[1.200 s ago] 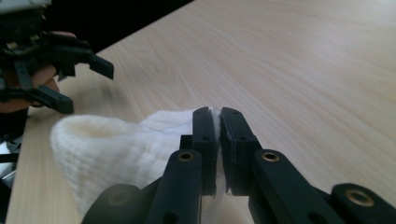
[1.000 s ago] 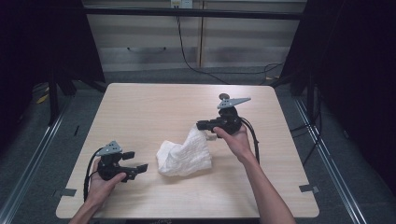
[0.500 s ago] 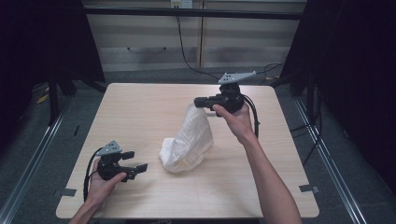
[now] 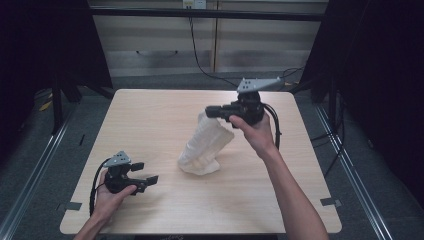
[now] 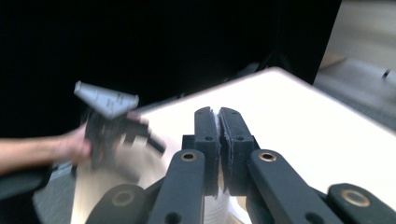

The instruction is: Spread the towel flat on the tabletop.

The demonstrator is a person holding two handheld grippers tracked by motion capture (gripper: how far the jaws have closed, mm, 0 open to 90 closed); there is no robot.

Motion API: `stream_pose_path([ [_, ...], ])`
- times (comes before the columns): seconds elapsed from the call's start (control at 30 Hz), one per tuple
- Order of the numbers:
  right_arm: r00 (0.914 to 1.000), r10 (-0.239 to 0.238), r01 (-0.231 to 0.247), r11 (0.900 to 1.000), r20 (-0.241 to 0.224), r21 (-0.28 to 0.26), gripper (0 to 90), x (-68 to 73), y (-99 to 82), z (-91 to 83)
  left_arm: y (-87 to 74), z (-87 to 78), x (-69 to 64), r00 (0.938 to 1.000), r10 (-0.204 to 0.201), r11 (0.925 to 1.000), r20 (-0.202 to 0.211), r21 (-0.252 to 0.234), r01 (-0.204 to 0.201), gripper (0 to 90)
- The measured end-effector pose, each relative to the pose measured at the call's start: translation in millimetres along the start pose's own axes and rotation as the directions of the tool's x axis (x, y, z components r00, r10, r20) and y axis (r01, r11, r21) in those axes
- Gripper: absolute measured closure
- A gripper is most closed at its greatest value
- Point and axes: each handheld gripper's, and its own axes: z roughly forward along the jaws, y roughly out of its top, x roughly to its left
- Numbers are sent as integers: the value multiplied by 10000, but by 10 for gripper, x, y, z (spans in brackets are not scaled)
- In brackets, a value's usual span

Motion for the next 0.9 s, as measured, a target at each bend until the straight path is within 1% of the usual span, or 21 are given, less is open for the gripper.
stream_pose_path([
  [0.07,9998,182,-181,9995,-15,248,866,21,-212,-24,2,9,-14,10000,-13,10000,-16,-2,12,163],
  [0.1,9992,377,-373,9988,-130,306,866,24,-326,-35,5,11,-19,10000,53,10000,-12,17,-53,163],
  [0.13,9977,640,-628,9968,-243,488,866,52,-555,-68,9,14,-28,10000,52,10000,-19,-2,-52,164],
  [0.17,9977,640,-628,9968,-243,488,866,52,-555,-68,12,15,-32,10000,41,10000,-9,-7,-41,164],
  [0.2,9971,712,-696,9960,-267,562,866,64,-636,-82,20,17,-34,10000,67,10000,-5,-5,-67,164],
  [0.27,9942,1010,-984,9930,-371,658,866,108,-862,-138,31,29,-34,10000,23,10000,-23,-23,-23,167],
  [0.3,9919,1196,-1164,9907,-425,711,866,162,-1043,-193,41,34,-33,10000,28,10000,-32,-23,-28,167],
  [0.33,9919,1196,-1164,9907,-425,711,866,162,-1043,-193,49,33,-34,10000,52,10000,-48,-2,-52,167],
  [0.47,9877,1528,-1493,9844,-321,930,866,268,-1367,-306,90,35,-40,10000,94,9999,-22,-99,-94,167],
  [0.5,9866,1618,-1587,9818,-214,1047,866,291,-1462,-342,101,42,-41,9999,104,9999,-26,-82,-104,167],
  [0.53,9839,1785,-1771,9754,15,1312,866,317,-1598,-389,110,51,-42,9999,118,9999,-1,-64,-118,167],
  [0.57,9839,1785,-1771,9754,15,1312,866,317,-1598,-389,118,56,-43,9999,146,9999,-16,-26,-146,167],
  [0.6,9837,1799,-1790,9733,70,1438,866,326,-1637,-409,129,63,-47,9999,173,9999,-1,1,-173,169],
  [0.73,9792,2001,-2030,9620,343,1827,866,376,-1814,-523,158,62,-51,9998,218,9998,10,-11,-218,177],
  [0.77,9792,1994,-2030,9577,384,2039,866,385,-1863,-550,161,64,-50,9998,216,9998,-5,-1,-216,180],
  [0.83,9759,2068,-2175,9463,693,2392,866,385,-1984,-617,158,72,-47,9998,212,9997,31,80,-212,184],
  [0.9,9716,2183,-2343,9409,911,2445,866,360,-2075,-691,157,79,-53,9997,231,9996,16,136,-231,186],
])
